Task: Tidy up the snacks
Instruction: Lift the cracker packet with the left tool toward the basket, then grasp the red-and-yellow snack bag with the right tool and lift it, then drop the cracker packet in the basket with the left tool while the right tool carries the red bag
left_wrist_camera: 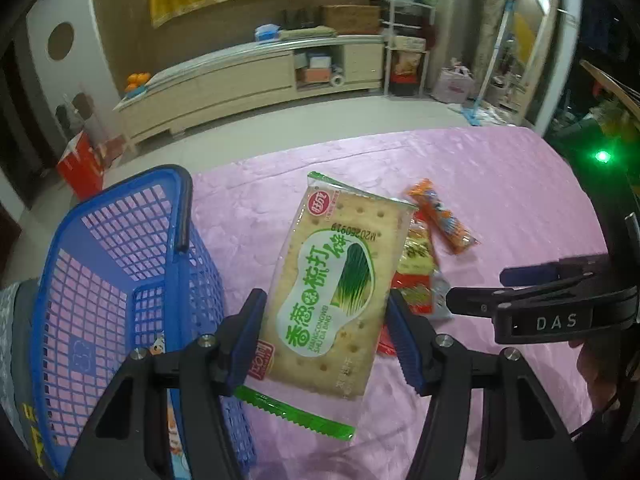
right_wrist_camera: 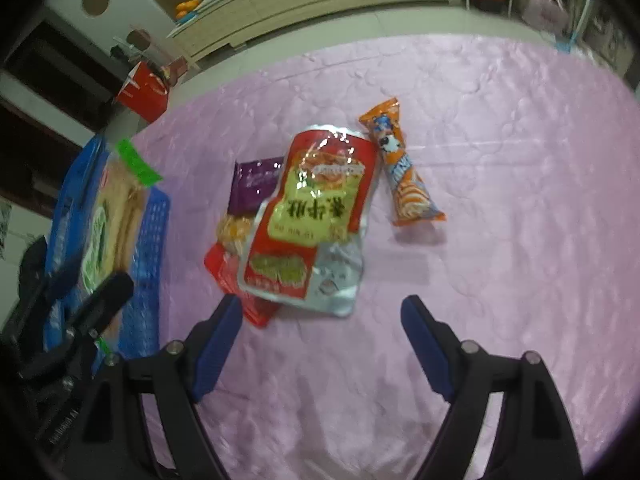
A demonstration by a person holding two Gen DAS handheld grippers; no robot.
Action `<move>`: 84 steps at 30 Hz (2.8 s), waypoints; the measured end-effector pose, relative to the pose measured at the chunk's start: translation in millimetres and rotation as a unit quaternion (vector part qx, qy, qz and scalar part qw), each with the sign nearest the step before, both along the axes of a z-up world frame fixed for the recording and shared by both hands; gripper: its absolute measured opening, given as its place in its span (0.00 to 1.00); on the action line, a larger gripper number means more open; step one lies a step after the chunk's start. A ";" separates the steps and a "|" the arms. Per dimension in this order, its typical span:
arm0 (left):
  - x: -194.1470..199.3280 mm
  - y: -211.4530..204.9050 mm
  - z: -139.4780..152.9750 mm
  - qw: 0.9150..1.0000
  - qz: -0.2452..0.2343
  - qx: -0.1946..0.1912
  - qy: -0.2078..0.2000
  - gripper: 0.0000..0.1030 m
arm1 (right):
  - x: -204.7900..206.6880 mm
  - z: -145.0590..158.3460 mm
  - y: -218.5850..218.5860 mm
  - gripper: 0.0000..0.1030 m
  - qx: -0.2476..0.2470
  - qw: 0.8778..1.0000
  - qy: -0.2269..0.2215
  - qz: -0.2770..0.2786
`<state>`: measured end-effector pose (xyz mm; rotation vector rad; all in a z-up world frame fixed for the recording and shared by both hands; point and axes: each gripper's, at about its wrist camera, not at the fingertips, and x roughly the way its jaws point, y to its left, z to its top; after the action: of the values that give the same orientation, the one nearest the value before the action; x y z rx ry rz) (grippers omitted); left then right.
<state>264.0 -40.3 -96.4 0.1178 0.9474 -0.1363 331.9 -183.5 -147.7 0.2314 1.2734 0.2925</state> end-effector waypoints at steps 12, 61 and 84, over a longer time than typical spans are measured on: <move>34.9 -20.0 -19.5 0.998 0.029 0.050 0.002 0.56 | 44.3 -19.9 16.7 0.82 0.024 0.999 0.021 -0.019; -87.8 43.1 90.3 0.997 0.001 0.006 -0.075 0.56 | -120.9 146.9 73.5 0.55 -0.073 0.970 -0.204 0.113; -82.2 177.4 66.3 0.996 0.083 -0.003 -0.024 0.56 | -86.0 112.2 224.5 0.55 -0.077 0.960 -0.164 0.215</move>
<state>181.8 137.1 -30.1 0.0364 0.9055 0.0161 245.8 41.0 -35.5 -0.2269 0.9994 0.5756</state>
